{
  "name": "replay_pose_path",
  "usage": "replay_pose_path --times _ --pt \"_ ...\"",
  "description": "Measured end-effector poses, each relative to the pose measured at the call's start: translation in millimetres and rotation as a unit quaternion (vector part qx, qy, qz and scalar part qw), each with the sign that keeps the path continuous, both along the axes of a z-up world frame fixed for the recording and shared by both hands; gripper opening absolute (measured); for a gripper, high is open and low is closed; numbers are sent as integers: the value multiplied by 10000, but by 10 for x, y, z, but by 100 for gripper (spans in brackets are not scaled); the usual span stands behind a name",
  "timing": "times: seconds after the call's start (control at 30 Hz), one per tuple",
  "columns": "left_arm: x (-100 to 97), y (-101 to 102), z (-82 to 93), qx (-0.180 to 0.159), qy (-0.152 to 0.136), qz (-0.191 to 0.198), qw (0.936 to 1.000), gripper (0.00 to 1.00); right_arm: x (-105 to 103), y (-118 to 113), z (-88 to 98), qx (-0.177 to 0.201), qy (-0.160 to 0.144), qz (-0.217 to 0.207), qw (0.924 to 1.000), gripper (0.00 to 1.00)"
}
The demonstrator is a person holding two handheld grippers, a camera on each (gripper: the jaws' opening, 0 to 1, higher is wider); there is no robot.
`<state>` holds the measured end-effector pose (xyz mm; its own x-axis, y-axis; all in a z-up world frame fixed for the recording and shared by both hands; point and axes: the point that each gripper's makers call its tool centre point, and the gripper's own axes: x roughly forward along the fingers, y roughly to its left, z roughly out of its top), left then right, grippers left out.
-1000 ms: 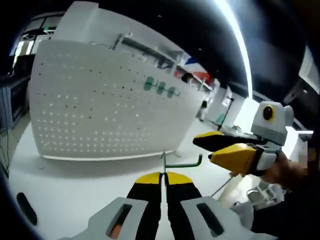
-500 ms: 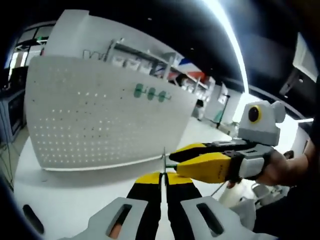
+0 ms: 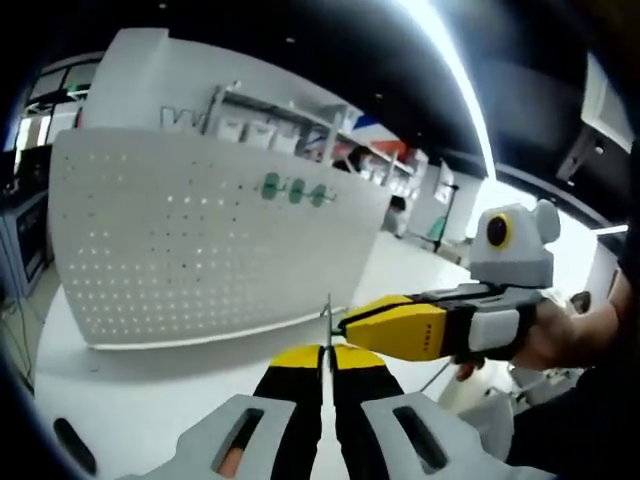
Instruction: Insert the hook assembly into the mounting plate slot until the hook locks in place.
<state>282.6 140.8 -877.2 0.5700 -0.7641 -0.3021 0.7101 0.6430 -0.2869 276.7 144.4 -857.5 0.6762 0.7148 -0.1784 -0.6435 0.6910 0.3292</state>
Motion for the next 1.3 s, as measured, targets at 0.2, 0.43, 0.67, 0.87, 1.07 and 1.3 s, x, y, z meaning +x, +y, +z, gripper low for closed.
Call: replay_pose_path --times 0.2,0.43,0.67,0.87,1.07,1.3 --pt "0 18 -9 184 -64 -4 9998 1 0 25 13 -96 -103 -38 9999 0" --pt "2 8 5 220 -194 -34 9996 3 -1 -2 30 -75 -132 -157 9998 0" --pt "-41 -5 -3 176 -288 -157 9993 4 -2 -3 42 -72 -127 -124 9998 0" --pt "-28 19 -6 139 -253 -109 9995 4 -14 6 36 -90 -124 -101 9998 0" --pt "-42 15 -45 214 -215 -129 9995 14 31 -44 95 -72 -222 -191 9995 0" --pt "-117 -49 -78 50 -12 -279 9996 37 112 -166 132 -166 -333 -320 9988 0"
